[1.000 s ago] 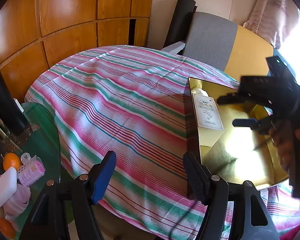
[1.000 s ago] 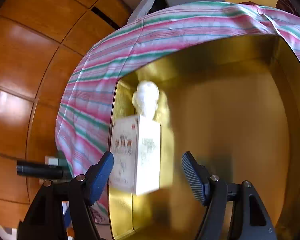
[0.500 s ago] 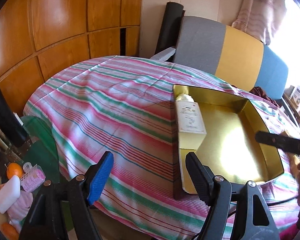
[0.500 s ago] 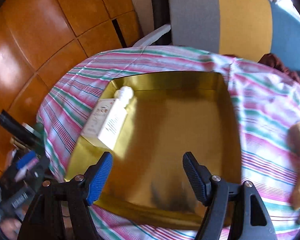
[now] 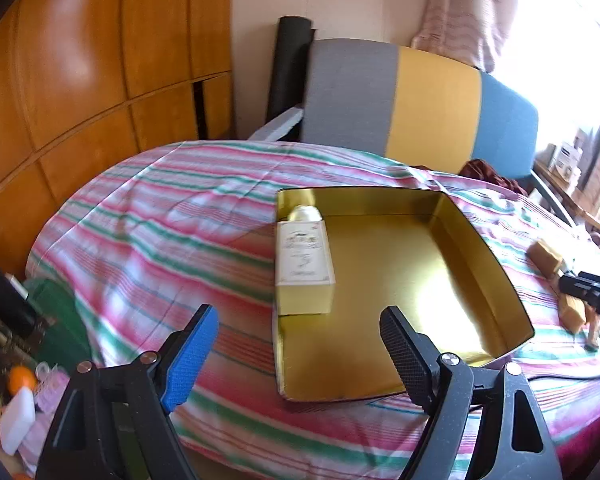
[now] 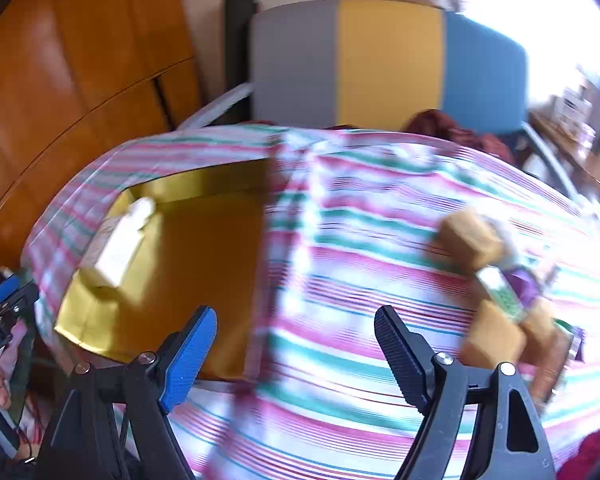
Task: Organize objects
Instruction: 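Move both grippers back toward the pile of items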
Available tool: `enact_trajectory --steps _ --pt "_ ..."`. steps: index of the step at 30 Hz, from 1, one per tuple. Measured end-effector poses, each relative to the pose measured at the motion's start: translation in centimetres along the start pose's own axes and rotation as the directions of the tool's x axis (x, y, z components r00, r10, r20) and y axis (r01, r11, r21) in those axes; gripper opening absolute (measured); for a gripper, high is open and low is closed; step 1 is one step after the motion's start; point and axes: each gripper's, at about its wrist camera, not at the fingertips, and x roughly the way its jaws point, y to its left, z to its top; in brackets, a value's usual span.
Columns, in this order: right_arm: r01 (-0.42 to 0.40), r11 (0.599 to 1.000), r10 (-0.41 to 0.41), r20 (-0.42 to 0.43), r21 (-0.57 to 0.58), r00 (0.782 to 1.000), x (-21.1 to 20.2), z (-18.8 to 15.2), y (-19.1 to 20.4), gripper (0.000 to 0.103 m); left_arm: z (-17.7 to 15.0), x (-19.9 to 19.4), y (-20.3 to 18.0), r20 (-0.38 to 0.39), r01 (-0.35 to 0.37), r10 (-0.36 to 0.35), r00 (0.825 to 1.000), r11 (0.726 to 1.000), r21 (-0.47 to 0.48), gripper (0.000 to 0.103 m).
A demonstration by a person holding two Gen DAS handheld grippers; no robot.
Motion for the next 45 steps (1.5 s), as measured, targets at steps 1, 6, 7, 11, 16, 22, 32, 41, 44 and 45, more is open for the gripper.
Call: enact_trajectory --steps 1,6,7,11,16,22,32,41,44,45 --pt "0.024 0.999 -0.025 0.008 0.026 1.0 -0.5 -0.2 -1.5 0.083 0.2 0.0 -0.5 0.002 0.007 -0.007 1.0 1.0 0.012 0.084" --pt "0.118 0.983 -0.124 0.028 0.143 0.992 -2.6 -1.6 -7.8 0.083 1.0 0.6 -3.4 -0.007 0.059 -0.059 0.998 0.996 0.069 0.084" --pt "0.142 0.976 -0.149 0.03 0.167 0.988 -3.0 -2.0 -9.0 0.083 1.2 0.7 -4.2 -0.008 0.072 -0.072 0.997 0.994 0.085 0.084" --pt "0.222 0.939 -0.239 0.031 0.263 0.971 -3.9 -3.4 -13.7 0.083 1.9 1.0 -7.1 -0.013 0.112 -0.111 0.994 0.986 0.125 0.084" --pt "0.248 0.872 -0.282 0.019 0.423 0.959 -4.2 -5.9 -18.9 0.084 2.1 1.7 -10.5 -0.051 0.169 -0.162 0.985 0.971 0.169 0.084" --pt "0.11 0.754 -0.253 0.132 0.648 0.959 -5.9 -8.2 -23.3 0.084 2.4 2.2 -15.6 -0.094 0.264 -0.248 0.964 0.93 0.256 0.084" --pt "-0.066 0.601 -0.161 0.202 0.796 0.966 -5.9 -10.0 -26.3 0.084 2.0 4.7 -25.6 -0.209 0.424 -0.37 0.905 0.82 0.384 0.082" --pt "-0.116 0.567 -0.139 0.234 0.815 0.962 -6.2 -10.7 -27.0 0.084 0.8 6.6 -35.4 -0.31 0.545 -0.448 0.838 0.706 0.452 0.081" --pt "-0.127 0.56 -0.134 0.241 0.818 0.961 -6.2 -10.9 -27.1 0.084 0.1 7.1 -38.6 -0.339 0.57 -0.459 0.822 0.662 0.487 0.082" --pt "-0.129 0.555 -0.134 0.242 0.822 0.961 -6.2 -10.9 -27.2 0.084 -0.2 7.2 -39.6 -0.34 0.571 -0.459 0.821 0.649 0.502 0.082"
